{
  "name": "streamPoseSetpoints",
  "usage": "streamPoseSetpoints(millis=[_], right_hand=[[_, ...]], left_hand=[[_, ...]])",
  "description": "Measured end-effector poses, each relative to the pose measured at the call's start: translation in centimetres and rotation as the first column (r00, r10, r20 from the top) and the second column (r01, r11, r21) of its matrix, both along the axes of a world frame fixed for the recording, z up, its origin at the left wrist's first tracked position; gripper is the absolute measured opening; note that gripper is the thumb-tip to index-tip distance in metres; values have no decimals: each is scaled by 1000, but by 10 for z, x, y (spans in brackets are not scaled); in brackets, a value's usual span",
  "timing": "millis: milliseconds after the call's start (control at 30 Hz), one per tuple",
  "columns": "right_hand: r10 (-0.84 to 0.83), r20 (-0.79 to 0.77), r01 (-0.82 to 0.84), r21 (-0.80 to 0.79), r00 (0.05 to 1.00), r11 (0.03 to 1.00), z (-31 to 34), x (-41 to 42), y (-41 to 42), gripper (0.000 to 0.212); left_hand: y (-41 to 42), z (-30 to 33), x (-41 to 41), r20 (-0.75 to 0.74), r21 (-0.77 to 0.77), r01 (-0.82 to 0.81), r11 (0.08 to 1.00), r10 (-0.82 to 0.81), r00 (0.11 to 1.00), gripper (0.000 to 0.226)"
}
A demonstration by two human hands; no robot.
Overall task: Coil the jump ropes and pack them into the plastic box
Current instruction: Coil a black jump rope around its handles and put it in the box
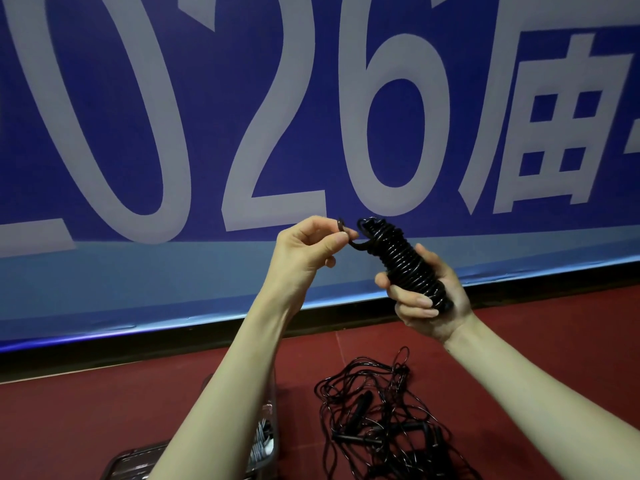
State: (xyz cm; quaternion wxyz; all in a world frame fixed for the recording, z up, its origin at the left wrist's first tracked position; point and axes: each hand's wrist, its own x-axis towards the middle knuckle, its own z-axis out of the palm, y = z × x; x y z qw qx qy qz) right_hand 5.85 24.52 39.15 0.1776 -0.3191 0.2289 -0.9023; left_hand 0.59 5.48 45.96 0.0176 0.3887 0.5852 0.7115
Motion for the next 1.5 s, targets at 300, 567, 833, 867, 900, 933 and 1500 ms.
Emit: streamPoseSetpoints(millis=[300, 567, 833, 867, 900, 933, 1500], right_hand=[[-11, -34, 14, 66, 999, 998, 2, -2, 0, 50], [-55, -110, 70, 139, 992, 988, -5, -1, 1, 47], [-220, -186, 281, 435, 958, 855, 5, 11, 12, 47], [-260, -210, 331, 491, 943, 806, 9, 14, 12, 49], [-287, -229, 366, 530, 930, 765, 12, 17, 13, 51], [-302, -246, 390, 559, 921, 732, 16, 20, 13, 53], [-371, -471, 566, 798, 800, 208, 54, 53, 5, 67]], left_hand=[[-5, -4, -4, 87, -53, -63, 997, 67, 994, 13], [-8, 4, -5, -196, -248, -182, 951, 135, 971, 16], [-10, 1, -8, -239, -339, -185, 922, 106, 965, 13], [-11, 2, -8, -242, -341, -178, 923, 97, 965, 14], [-13, 1, -9, -248, -343, -174, 923, 90, 965, 15], [-15, 1, -9, -252, -344, -167, 924, 81, 964, 16], [-29, 12, 3, -243, -448, -45, 893, -74, 967, 24]])
